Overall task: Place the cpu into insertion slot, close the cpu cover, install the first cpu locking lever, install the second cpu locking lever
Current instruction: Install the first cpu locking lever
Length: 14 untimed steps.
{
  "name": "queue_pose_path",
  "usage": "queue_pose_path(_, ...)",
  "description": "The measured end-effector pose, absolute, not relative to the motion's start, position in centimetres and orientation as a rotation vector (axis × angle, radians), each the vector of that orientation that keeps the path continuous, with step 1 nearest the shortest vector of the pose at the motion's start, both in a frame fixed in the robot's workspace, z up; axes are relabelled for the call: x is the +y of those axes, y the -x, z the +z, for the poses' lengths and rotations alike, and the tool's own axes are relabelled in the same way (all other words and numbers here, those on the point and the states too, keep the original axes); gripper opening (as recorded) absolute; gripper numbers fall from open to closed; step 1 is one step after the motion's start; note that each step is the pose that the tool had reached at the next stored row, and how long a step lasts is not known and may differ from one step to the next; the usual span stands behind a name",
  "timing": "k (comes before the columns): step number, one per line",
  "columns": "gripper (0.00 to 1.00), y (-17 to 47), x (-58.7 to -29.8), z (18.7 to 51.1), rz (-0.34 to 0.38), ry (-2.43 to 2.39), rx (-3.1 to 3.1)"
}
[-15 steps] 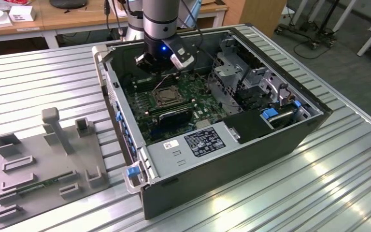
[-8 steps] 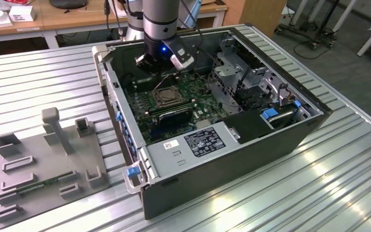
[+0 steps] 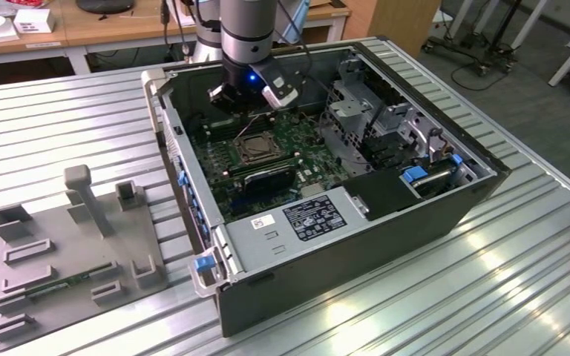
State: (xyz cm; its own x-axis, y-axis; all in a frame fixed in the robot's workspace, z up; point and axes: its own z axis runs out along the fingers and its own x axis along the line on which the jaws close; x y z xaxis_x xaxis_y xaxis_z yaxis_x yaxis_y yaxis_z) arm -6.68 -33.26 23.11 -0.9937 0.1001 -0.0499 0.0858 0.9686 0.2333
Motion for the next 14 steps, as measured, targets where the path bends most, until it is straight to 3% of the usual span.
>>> queue_pose_path(14,0.11,6.11,-32.81,22.6,0.384,-0.145,3.054)
